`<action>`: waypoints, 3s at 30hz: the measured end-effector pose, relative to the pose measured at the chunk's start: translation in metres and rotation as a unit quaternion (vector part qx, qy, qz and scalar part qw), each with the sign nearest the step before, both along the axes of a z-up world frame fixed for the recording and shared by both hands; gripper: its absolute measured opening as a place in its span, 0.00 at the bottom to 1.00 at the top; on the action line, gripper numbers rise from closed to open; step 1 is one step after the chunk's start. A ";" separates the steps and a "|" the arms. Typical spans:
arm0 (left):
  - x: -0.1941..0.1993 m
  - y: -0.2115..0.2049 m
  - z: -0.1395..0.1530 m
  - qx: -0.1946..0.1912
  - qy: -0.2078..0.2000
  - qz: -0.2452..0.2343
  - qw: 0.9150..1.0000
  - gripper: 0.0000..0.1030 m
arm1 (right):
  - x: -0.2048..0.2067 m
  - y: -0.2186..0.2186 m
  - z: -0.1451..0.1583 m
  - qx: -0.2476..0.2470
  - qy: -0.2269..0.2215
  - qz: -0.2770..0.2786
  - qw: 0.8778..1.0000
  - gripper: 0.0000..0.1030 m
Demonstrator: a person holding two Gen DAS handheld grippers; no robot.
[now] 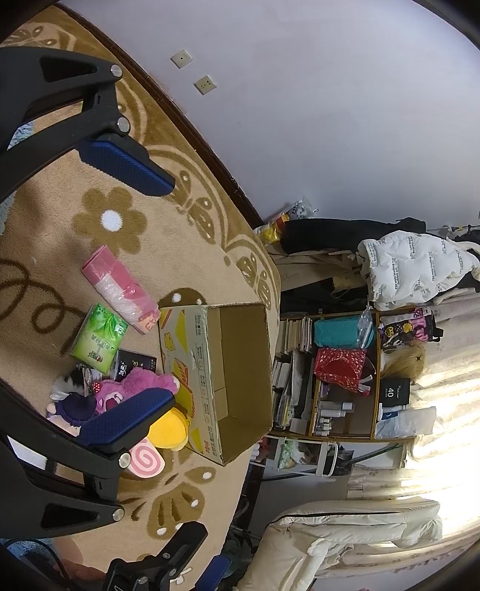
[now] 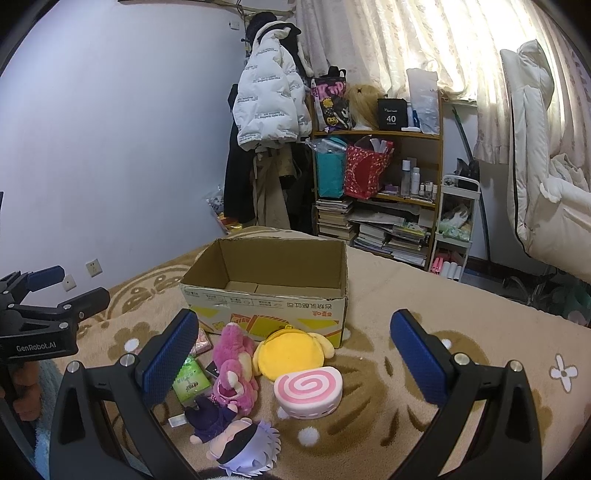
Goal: Organize soft objects
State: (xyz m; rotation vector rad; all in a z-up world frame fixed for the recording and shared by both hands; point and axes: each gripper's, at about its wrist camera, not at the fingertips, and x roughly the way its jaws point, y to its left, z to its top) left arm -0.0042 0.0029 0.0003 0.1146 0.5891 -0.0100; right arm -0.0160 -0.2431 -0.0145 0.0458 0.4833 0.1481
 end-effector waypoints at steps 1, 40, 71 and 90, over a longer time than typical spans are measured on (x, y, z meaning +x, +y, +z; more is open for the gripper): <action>0.000 0.000 0.000 0.000 0.000 0.000 1.000 1.00 | 0.000 0.001 -0.001 -0.001 0.000 0.000 1.000 1.00; 0.000 -0.001 -0.002 -0.003 0.010 -0.004 1.000 1.00 | -0.001 0.002 -0.006 0.000 0.012 0.002 1.000 1.00; 0.093 0.015 -0.029 -0.032 0.193 -0.032 0.980 1.00 | 0.070 0.016 -0.023 0.042 0.117 0.052 0.991 1.00; 0.179 0.044 -0.117 -0.030 0.327 -0.028 0.944 1.00 | 0.136 0.053 -0.074 0.042 0.192 0.085 0.977 0.96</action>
